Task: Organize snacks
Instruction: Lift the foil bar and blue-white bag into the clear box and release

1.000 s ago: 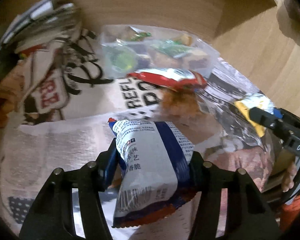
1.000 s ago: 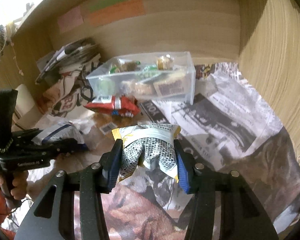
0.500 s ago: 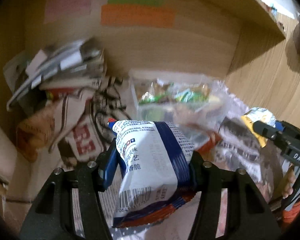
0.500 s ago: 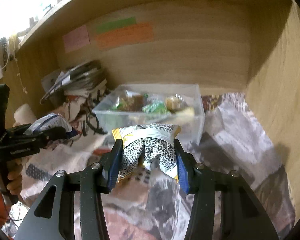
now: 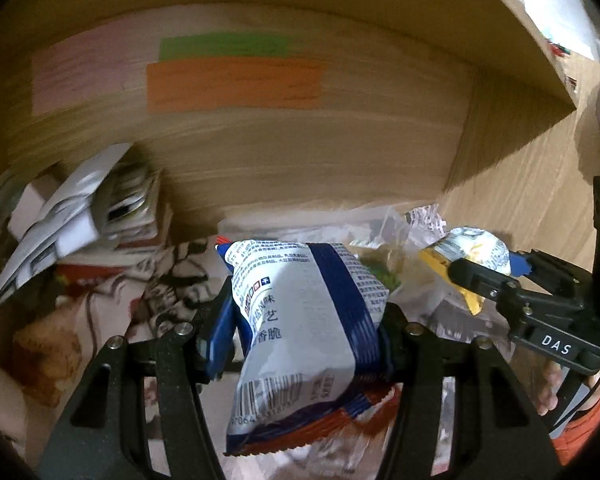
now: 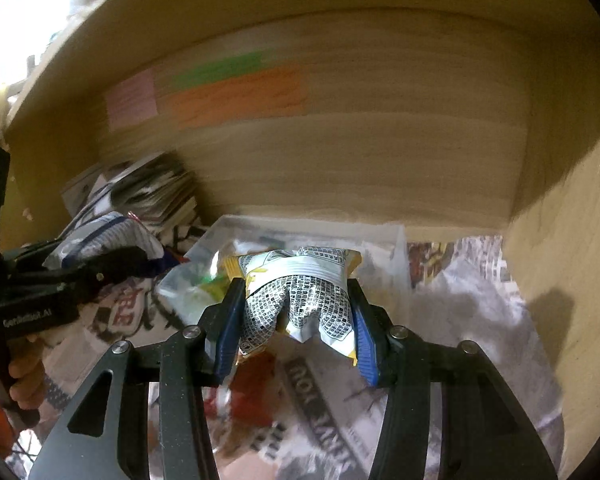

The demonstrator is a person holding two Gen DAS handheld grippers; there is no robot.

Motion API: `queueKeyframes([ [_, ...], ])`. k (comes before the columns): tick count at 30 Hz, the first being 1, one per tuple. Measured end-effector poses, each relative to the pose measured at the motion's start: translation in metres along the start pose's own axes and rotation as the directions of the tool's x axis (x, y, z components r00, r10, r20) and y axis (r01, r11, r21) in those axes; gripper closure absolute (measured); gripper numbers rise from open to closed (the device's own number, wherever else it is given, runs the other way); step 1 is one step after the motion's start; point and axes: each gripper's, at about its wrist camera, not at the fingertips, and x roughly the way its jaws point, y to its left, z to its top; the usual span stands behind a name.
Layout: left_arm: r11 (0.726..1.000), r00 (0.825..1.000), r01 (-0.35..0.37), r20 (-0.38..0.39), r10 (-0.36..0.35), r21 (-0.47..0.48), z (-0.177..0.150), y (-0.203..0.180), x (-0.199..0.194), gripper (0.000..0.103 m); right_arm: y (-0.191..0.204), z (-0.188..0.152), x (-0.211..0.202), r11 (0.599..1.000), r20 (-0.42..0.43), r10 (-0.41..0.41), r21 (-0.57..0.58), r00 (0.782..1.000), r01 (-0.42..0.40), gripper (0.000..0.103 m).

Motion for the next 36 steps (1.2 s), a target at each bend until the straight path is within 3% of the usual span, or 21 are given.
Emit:
queueKeyframes([
  [15,0.999,0.998,0.034,-0.056,-0.034,-0.001,0.031,-0.023,0.088,0.045,-0.038,0.031,0.050,0.998,-0.045,-0.054,0.020,0.998,0.055,0.058],
  [27,0.999,0.995,0.030,-0.093,-0.032,-0.021,0.029,-0.021,0.119,0.045,-0.040,0.034,0.095,0.998,-0.120,-0.063,-0.026,0.991,0.060,0.055],
  [30,0.999,0.993,0.033,-0.110,-0.037,-0.038,0.028,-0.016,0.124,0.042,-0.041,0.033,0.101,0.997,-0.134,-0.072,-0.029,0.988,0.068,0.054],
  [33,0.998,0.992,0.036,-0.115,-0.041,-0.047,0.029,-0.010,0.123,0.038,-0.041,0.034,0.101,0.996,-0.134,-0.090,-0.039,0.987,0.085,0.047],
  [36,0.998,0.995,0.038,-0.089,-0.041,-0.040,0.030,-0.011,0.113,0.028,-0.039,0.034,0.097,0.995,-0.136,-0.093,-0.055,0.986,0.087,0.047],
])
